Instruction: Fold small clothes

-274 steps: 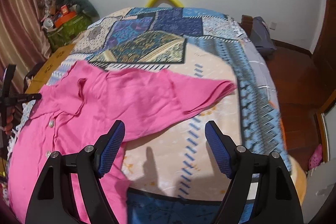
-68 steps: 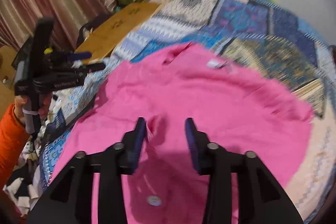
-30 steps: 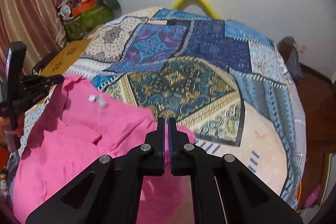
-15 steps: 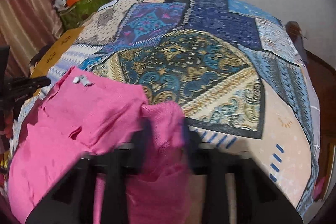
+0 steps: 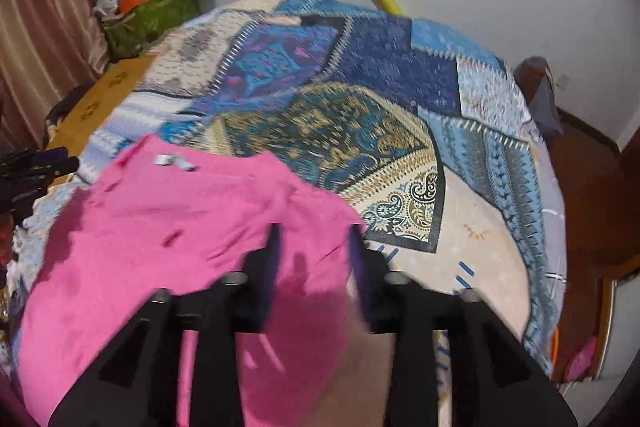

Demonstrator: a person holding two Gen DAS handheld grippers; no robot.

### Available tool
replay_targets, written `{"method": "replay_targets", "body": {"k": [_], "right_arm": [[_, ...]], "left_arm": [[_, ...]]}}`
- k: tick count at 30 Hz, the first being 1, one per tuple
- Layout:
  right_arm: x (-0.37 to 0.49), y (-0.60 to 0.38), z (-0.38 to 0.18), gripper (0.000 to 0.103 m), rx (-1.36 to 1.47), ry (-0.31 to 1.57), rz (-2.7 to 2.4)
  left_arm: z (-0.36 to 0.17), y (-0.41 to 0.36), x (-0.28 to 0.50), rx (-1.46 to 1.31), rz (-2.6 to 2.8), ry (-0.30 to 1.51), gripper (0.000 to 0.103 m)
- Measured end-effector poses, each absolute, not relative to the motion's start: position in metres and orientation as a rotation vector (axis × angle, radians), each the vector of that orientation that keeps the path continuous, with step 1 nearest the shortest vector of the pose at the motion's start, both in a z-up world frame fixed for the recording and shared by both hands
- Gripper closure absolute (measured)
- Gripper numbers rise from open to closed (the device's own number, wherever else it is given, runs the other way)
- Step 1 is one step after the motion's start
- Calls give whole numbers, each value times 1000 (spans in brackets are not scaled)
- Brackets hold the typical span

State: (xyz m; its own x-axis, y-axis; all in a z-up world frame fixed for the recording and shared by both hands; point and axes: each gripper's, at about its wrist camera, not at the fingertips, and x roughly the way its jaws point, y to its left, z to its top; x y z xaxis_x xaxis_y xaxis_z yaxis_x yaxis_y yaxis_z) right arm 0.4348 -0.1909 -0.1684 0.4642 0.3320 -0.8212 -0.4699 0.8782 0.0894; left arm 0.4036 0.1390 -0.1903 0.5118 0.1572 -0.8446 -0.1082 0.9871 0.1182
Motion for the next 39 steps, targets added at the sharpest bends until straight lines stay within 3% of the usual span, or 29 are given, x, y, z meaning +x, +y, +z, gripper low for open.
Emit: {"method": "replay_targets", "body": {"k": [6, 14, 23, 24, 25, 27, 28, 29, 31, 33, 39], "right_arm": [[382, -195, -125, 44, -179, 912, 560], [314, -222, -128, 44, -153, 954, 576], [257, -246, -188, 44, -60, 1113, 584], [253, -246, -193, 44, -60, 1127, 585], [249, -246, -200, 44, -53, 1142, 587], [246, -246, -209, 44, -30, 1165, 590], [245, -246, -211, 46, -14, 1167, 591], [245, -246, -212, 49, -5, 1168, 595], [246, -244, -214, 66, 4, 1172, 608], [247, -242, -215, 76, 5, 1177, 632], [247, -241, -215, 79, -50, 1153, 639]], "left_arm": [[-164, 140, 349, 42, 170, 1028, 40], [-179, 131, 272, 17, 149, 1104, 39], [-209, 99, 211, -25, 80, 1159, 39], [-209, 98, 208, -37, 73, 1155, 41], [-208, 96, 206, -60, 50, 1154, 55], [-208, 92, 203, -98, -10, 1157, 92], [-208, 89, 203, -108, -23, 1157, 97], [-207, 86, 205, -98, -21, 1156, 98], [-207, 81, 209, -23, 26, 1133, 98], [-209, 82, 215, 14, 63, 1120, 98], [-226, 108, 247, 50, 192, 1135, 98]]}}
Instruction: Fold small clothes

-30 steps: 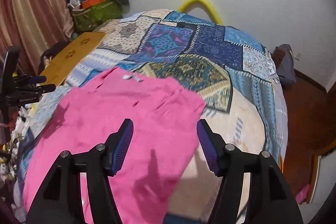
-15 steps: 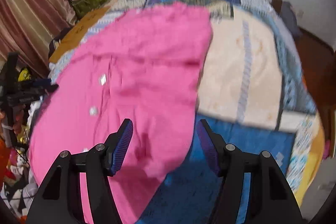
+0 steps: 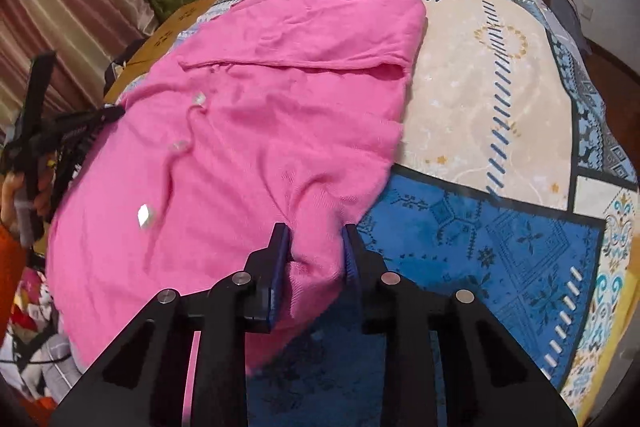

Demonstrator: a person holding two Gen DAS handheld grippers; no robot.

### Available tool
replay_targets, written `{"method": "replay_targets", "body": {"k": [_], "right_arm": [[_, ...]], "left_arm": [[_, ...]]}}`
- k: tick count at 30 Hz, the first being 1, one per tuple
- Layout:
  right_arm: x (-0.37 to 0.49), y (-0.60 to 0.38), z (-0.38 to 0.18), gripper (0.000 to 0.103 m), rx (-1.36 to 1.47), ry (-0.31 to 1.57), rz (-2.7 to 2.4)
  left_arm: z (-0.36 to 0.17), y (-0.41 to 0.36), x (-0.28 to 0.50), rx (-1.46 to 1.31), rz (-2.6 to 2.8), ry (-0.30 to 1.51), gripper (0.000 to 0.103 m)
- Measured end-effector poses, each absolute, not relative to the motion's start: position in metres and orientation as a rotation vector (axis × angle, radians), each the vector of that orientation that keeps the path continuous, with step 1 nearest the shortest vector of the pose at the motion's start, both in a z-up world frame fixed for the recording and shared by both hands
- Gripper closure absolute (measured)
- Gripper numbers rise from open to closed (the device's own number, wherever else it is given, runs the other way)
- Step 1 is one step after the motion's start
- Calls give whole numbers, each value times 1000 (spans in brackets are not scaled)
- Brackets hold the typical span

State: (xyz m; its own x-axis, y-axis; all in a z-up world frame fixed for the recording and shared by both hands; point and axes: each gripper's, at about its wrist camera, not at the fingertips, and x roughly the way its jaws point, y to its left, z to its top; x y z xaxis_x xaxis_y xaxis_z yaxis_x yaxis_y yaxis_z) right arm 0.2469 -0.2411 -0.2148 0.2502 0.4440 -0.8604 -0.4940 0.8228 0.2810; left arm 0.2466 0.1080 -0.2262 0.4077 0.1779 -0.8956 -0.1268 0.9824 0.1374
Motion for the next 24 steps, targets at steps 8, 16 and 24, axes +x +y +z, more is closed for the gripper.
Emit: {"method": "replay_targets", "body": {"k": [8, 16, 24], "right_arm": [[242, -263, -204, 79, -82, 1169, 534], [209, -244, -168, 59, -44, 1102, 642], [195, -205, -183, 59, 95, 1188, 729]], "left_arm": [[-227, 99, 248, 122, 185, 1120, 96], [-190, 103, 206, -13, 109, 1109, 77], [-186, 106, 149, -3, 70, 1112, 58]]}}
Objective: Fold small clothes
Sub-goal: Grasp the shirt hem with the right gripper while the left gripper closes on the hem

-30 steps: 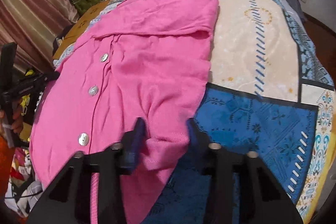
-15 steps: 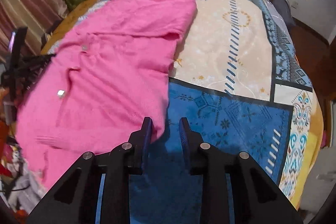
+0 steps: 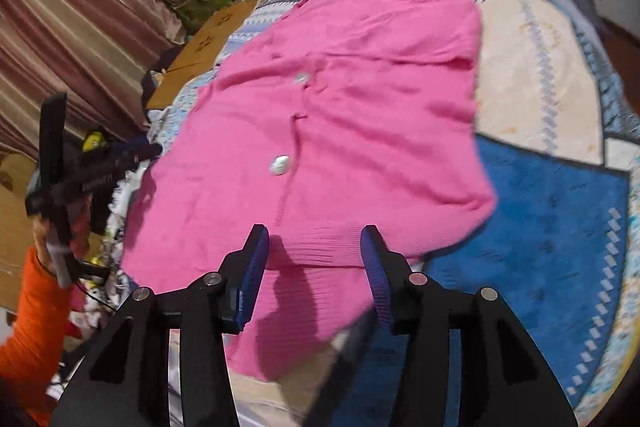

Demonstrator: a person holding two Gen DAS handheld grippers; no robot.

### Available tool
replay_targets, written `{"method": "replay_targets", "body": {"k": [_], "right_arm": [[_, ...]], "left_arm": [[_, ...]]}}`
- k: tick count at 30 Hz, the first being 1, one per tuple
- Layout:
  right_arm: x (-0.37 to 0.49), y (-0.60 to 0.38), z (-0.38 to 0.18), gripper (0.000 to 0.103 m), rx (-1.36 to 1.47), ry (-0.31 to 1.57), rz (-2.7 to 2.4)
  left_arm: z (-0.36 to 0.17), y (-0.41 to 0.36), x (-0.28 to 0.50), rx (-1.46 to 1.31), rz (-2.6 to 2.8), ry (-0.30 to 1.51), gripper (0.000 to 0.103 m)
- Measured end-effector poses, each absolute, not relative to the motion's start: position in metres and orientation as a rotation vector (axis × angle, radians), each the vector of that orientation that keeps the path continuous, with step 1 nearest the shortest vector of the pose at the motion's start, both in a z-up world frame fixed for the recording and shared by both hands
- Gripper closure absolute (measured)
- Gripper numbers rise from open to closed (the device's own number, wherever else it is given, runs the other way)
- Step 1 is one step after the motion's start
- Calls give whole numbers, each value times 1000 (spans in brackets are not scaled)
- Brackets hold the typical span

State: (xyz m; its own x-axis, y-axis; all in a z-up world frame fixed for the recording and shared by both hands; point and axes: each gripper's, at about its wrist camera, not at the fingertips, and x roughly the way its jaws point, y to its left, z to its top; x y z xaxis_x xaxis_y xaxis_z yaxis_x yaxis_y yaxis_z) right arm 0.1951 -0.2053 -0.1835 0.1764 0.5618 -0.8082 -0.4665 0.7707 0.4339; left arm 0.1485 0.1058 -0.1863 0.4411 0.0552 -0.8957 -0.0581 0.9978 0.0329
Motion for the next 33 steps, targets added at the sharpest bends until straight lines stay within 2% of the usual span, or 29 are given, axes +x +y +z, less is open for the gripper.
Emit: {"method": "replay_targets", "body": {"k": [5, 8, 9, 10, 11, 13, 25, 33], "right_arm": [[197, -188, -196, 56, 90, 1209, 727], [193, -184, -197, 61, 47, 1177, 730], [192, -185, -195, 69, 40, 1166, 729], [191, -186, -194, 83, 37, 1157, 729], [191, -190, -194, 87, 37, 1158, 727], [191, -197, -193, 90, 51, 1155, 731], [191, -243, -157, 91, 1, 998, 620], [188, -267, -163, 91, 15, 993, 574]], "left_arm": [[-192, 113, 121, -39, 38, 1139, 58], [-196, 112, 111, -73, 11, 1157, 58], [-196, 111, 108, -86, -2, 1159, 58], [-197, 109, 105, -94, -13, 1158, 58], [-197, 107, 102, -103, -28, 1160, 58], [-198, 103, 100, -127, -51, 1166, 58], [-193, 77, 77, -117, -102, 1199, 58], [-179, 53, 78, -124, -148, 1183, 58]]}}
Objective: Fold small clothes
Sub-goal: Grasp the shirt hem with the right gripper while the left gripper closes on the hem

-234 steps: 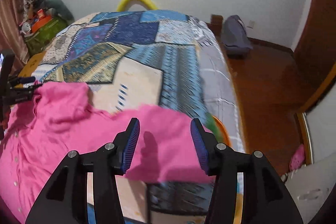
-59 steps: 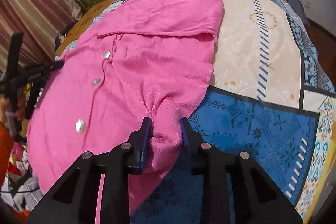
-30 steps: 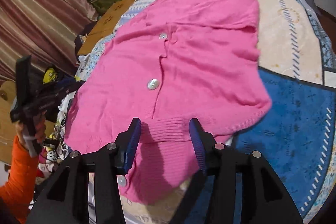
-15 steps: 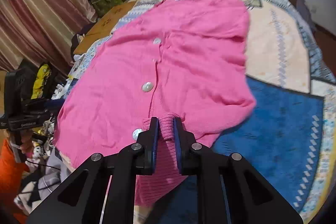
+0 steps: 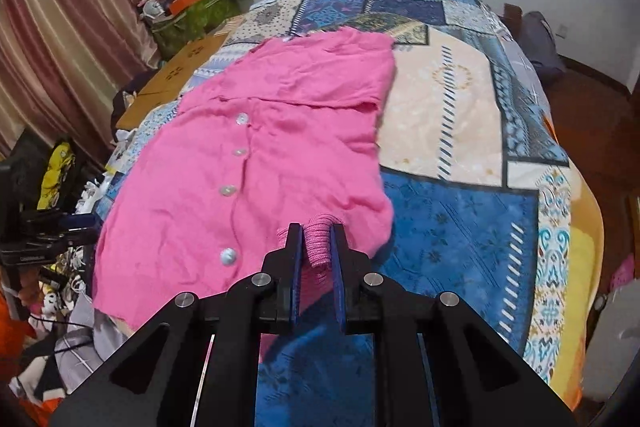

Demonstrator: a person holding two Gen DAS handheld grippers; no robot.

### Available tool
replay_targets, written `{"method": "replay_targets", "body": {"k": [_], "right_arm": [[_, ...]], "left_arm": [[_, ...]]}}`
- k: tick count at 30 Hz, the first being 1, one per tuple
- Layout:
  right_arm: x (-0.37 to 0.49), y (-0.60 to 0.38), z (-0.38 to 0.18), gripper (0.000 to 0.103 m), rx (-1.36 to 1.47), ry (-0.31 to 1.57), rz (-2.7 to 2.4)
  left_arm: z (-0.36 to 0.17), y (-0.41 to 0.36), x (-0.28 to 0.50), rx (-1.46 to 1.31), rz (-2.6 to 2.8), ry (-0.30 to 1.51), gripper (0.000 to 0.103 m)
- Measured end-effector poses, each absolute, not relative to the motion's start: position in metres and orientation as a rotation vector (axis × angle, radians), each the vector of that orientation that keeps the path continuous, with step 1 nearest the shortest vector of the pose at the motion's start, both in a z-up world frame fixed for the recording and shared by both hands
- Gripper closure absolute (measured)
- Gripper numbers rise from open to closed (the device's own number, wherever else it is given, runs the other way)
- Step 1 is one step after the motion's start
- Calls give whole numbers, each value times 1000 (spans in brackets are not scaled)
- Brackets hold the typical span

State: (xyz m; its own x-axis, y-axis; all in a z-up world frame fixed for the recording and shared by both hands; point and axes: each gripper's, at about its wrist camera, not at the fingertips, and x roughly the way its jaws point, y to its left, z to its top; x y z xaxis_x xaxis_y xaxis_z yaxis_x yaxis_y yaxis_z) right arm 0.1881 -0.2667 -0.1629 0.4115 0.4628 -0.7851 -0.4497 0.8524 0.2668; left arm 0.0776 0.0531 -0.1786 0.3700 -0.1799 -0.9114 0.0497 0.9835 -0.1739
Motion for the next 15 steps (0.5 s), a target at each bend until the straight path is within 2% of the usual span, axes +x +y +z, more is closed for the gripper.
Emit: {"method": "replay_targets", "body": {"k": [4, 5, 6, 7, 8, 15], "right_arm": [[187, -282, -165, 91, 26, 990, 553], [186, -286, -164, 91, 25, 988, 547], [186, -288, -163, 91, 24, 986, 543], [186, -291, -163, 91, 24, 983, 540], [186, -294, -162, 91, 25, 979, 538], [194, -297, -143, 91, 29, 924, 544]], "left_arm": [[-190, 41, 78, -129, -175, 1220, 58], [-191, 37, 78, -113, -170, 1213, 62], [-191, 32, 77, -91, -174, 1198, 81], [-191, 26, 76, -63, -193, 1185, 95], [-191, 23, 76, -47, -199, 1185, 101], [-153, 31, 89, 25, -132, 1044, 101]]}}
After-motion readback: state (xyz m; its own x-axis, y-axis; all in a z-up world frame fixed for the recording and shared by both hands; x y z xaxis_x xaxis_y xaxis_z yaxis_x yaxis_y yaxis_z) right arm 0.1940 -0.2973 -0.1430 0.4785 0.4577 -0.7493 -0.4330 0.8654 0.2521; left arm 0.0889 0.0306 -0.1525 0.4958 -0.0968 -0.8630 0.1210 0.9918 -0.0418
